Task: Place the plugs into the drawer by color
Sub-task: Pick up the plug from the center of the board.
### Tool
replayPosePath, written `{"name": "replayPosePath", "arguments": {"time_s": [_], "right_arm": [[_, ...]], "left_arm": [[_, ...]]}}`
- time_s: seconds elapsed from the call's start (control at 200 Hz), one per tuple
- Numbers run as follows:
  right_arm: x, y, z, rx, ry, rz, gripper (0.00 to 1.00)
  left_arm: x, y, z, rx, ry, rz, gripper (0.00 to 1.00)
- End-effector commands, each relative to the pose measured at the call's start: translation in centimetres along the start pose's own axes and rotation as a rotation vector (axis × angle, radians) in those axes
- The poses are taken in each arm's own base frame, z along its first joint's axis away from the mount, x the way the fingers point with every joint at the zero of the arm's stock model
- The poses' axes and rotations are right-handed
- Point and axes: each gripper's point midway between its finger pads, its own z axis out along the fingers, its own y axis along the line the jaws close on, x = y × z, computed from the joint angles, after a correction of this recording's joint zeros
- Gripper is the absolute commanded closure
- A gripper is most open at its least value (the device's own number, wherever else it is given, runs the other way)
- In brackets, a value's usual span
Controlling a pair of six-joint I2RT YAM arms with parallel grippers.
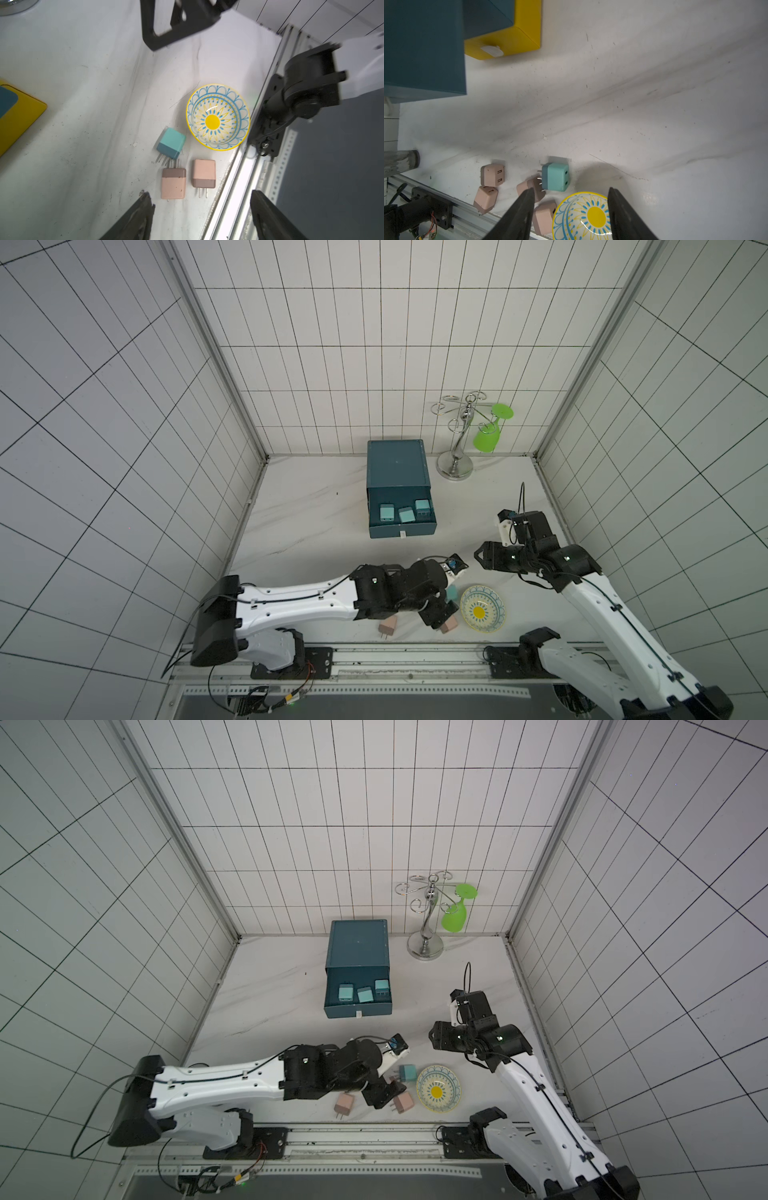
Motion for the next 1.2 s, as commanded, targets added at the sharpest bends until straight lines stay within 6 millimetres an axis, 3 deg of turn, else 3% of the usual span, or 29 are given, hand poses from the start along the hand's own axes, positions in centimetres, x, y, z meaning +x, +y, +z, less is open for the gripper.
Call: {"name": "replayPosePath", "arguments": {"time_s": [0.0, 0.205, 0.39, 0.7, 0.82, 1.195], "right_arm": [[-0.5, -0.2, 0.7, -0.04, -0.058, 0.02, 0.4], [-0.5, -0.7, 1.0, -0.101, -0.103, 0.059, 0.41], [-0.3, -0.4, 0.8, -0.134, -0.128, 0.061, 0.42], [0.2, -0.1, 1.3, -0.165, -0.107, 0.064, 0.43], [0.2, -0.1, 1.2, -0.166, -0.114, 0.062, 0.43], [0.3, -0.1, 1.3, -0.17, -0.113, 0.064, 0.43]], "left_arm": [[0.9, 1.8, 2.3, -0.122, 0.119, 0.072, 0.22], [2.1, 3.6, 7.0, -0.185, 0.263, 0.111, 0.21], [2.6, 5.1, 9.5, -0.122, 0.3, 0.064, 0.21], [2.0, 4.7, 11.1, -0.081, 0.297, 0.108, 0.2], [2.4, 3.7, 11.6, -0.03, 0.305, 0.113, 0.21], [3.7, 4.3, 13.2, -0.065, 0.365, 0.126, 0.26]]}}
